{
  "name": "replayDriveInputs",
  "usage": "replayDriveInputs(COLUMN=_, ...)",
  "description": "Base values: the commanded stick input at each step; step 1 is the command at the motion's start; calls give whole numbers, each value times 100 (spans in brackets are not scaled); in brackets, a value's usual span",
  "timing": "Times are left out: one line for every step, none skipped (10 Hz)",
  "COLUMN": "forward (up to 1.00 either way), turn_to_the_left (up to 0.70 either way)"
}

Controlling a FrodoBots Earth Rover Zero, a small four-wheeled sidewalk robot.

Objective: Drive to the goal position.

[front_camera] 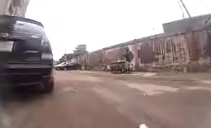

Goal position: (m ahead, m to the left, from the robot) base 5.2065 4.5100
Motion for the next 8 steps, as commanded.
replayDriveInputs(forward=70, turn_to_the_left=0)
replayDriveInputs(forward=70, turn_to_the_left=0)
replayDriveInputs(forward=70, turn_to_the_left=0)
replayDriveInputs(forward=70, turn_to_the_left=0)
replayDriveInputs(forward=70, turn_to_the_left=0)
replayDriveInputs(forward=70, turn_to_the_left=0)
replayDriveInputs(forward=70, turn_to_the_left=0)
replayDriveInputs(forward=70, turn_to_the_left=0)
